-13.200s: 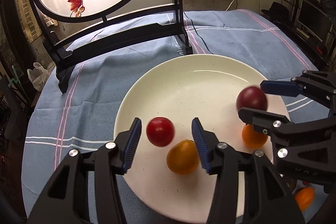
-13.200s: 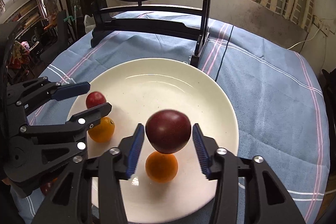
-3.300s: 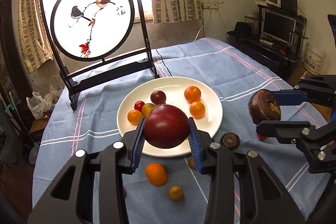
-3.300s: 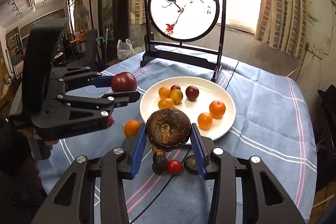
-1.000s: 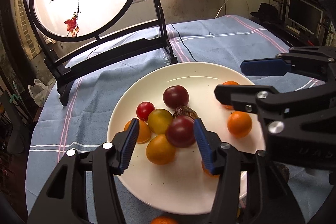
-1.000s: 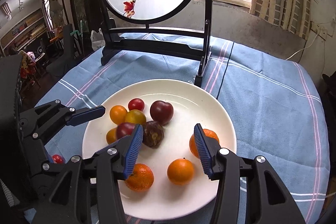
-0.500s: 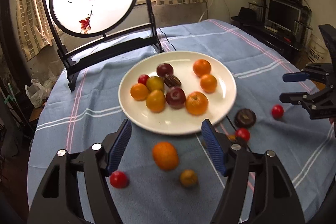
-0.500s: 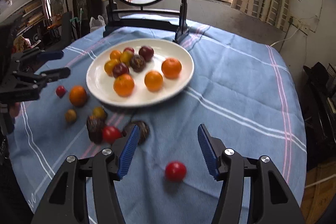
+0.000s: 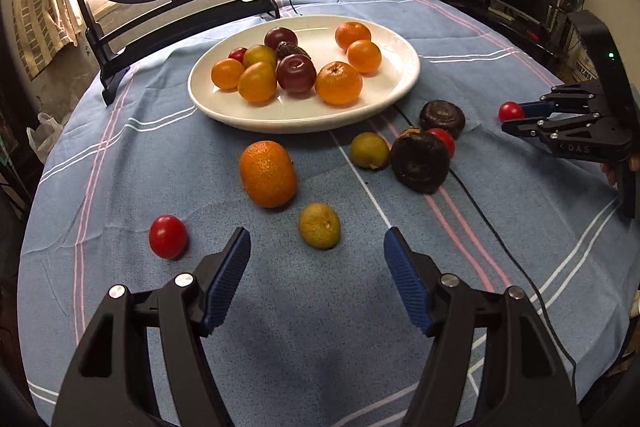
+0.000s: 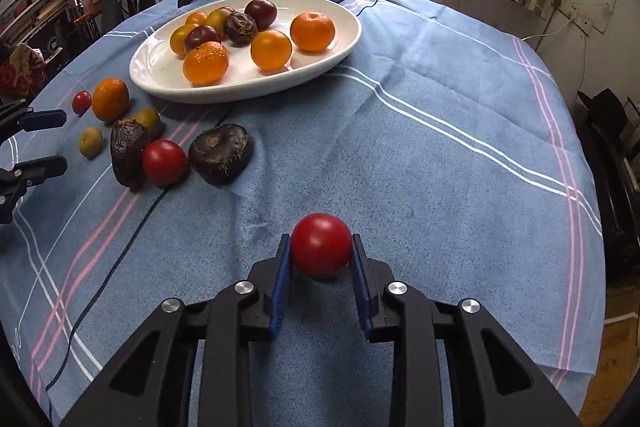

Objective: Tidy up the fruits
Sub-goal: 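Grasp a yellow-green citrus with the left gripper while the right gripper grasps a red tomato, then carry the citrus and tomato over the plate and open both grippers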

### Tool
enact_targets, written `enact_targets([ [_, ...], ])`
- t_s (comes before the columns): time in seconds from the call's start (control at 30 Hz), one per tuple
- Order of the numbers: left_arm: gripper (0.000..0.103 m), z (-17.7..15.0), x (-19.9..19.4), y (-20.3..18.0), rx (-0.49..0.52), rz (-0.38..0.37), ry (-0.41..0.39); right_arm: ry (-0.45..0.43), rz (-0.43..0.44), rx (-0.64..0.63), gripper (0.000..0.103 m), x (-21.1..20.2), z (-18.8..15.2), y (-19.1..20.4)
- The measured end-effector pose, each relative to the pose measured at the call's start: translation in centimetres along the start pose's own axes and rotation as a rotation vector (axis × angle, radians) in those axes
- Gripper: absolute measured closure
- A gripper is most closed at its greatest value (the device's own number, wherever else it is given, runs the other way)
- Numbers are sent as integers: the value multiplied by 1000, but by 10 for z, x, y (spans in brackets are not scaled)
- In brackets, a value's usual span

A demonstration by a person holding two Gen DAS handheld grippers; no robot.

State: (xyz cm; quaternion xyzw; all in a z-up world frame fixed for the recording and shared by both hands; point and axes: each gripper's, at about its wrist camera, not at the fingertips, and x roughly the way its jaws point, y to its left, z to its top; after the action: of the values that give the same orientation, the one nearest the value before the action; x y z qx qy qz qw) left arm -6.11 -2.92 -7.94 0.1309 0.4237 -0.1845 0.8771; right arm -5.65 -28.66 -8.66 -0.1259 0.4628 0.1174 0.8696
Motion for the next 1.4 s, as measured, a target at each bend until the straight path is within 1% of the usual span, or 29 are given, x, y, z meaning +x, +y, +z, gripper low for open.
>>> enact_targets([
  [0.1, 36, 5, 10, 1, -13, -2, 10, -32, 2, 10, 75, -15, -1, -2],
  [0.17, 39, 7, 18, 2, -21, -1, 23, -45, 9, 14, 75, -22, 0, -2],
  [0.23, 55, 9, 28, 3, -34, -7, 52, -50, 10, 5, 75, -26, 1, 1],
  [0.27, 58, 9, 31, 4, -45, -11, 62, -52, 14, -1, 75, -27, 2, 3],
  [0.37, 72, 11, 35, 8, -75, -19, 60, -58, 25, -12, 75, -27, 4, 10],
  [0.4, 78, 12, 35, 9, -79, -24, 60, -61, 28, -14, 75, -29, 5, 12],
  [0.53, 79, 10, 19, 7, -50, -23, 21, -89, 48, -29, 75, -37, 9, 22],
  [0.67, 79, 20, -10, 10, -36, -9, -58, -132, 56, -53, 75, -50, 24, 31],
  [0.77, 79, 41, -29, 16, -42, 22, -123, -193, 76, -66, 75, -65, 43, 38],
  [0.87, 79, 68, -40, 22, -48, 55, -183, -257, 95, -69, 75, -77, 69, 44],
  [0.97, 79, 98, -43, 25, -57, 70, -222, -297, 110, -72, 75, -79, 95, 49],
  [1.03, 79, 114, -40, 24, -57, 78, -241, -303, 126, -70, 74, -74, 111, 52],
  [1.17, 79, 135, -26, 23, -62, 80, -244, -294, 133, -74, 74, -59, 136, 57],
  [1.33, 79, 141, -1, 24, -68, 74, -215, -279, 140, -66, 74, -39, 154, 57],
  [1.4, 79, 143, 9, 26, -69, 82, -203, -269, 144, -60, 74, -30, 159, 56],
])
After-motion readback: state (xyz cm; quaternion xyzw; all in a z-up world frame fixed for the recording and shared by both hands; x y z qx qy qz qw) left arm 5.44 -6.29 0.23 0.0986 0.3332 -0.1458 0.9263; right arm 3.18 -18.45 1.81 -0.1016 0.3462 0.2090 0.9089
